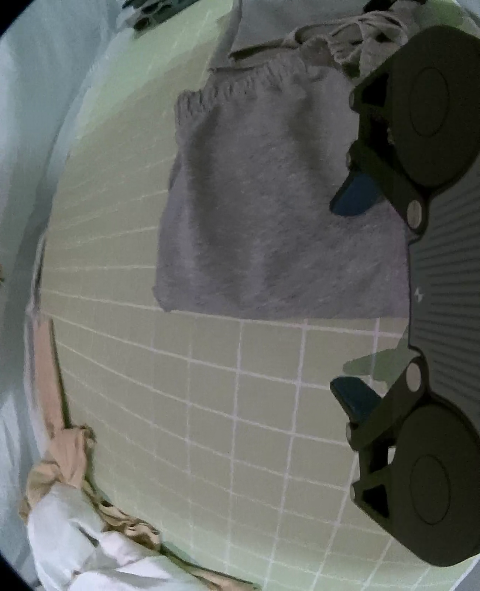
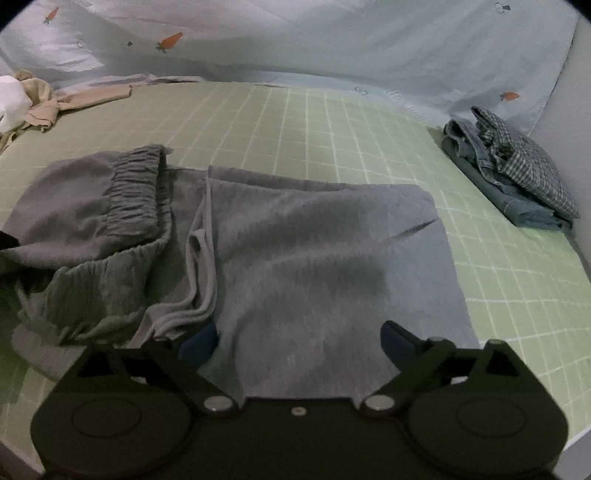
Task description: Fold clothes
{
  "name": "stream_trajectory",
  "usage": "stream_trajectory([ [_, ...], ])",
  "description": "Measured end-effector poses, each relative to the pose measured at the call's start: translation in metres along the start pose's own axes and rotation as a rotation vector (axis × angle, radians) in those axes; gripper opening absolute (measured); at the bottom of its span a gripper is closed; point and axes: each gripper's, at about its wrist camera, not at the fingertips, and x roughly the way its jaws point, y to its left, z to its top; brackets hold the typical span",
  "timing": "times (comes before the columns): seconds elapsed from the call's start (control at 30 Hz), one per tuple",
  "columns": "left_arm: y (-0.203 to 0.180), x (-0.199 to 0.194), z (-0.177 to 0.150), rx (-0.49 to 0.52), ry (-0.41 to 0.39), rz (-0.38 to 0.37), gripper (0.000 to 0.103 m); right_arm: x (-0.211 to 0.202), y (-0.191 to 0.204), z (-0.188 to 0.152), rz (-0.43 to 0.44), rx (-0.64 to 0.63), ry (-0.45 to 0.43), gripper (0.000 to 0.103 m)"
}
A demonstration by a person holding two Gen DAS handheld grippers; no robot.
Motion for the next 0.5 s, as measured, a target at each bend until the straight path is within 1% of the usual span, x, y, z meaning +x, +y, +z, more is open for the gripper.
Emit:
stream_trajectory([
  [0.07, 0.002, 0.004, -0.001, -0.036, 0.017, -0.019, 0.081, 0.0, -0.001, -0.003, -0.004, -0.011, 0.01, 0.097],
  [0.13, 0.002, 0.003, -0.003, -0.05, 0.003, -0.016, 0.069, 0.003, -0.001, -0.006, -0.014, -0.029, 0.022, 0.097],
  [0.2, -0.004, -0.001, -0.003, -0.043, -0.006, -0.053, 0.031, 0.003, -0.004, -0.008, -0.016, -0.031, 0.024, 0.097],
  [0.23, -0.007, -0.003, -0.002, -0.04, -0.01, -0.072, 0.023, 0.003, -0.005, -0.008, -0.02, -0.033, 0.02, 0.097],
  [0.27, -0.01, -0.004, -0.001, -0.053, -0.01, -0.074, 0.014, 0.002, -0.006, -0.008, -0.025, -0.035, 0.016, 0.097],
  [0.3, -0.015, -0.006, 0.0, -0.061, -0.012, -0.06, 0.011, 0.001, -0.008, -0.007, -0.034, -0.042, 0.009, 0.098],
  [0.4, -0.028, -0.014, 0.001, -0.062, -0.044, -0.042, 0.008, -0.003, -0.014, -0.005, -0.054, -0.05, -0.01, 0.098],
  [0.5, -0.041, -0.029, 0.005, -0.057, -0.083, -0.058, 0.008, -0.006, -0.027, -0.004, -0.059, -0.023, -0.022, 0.098],
])
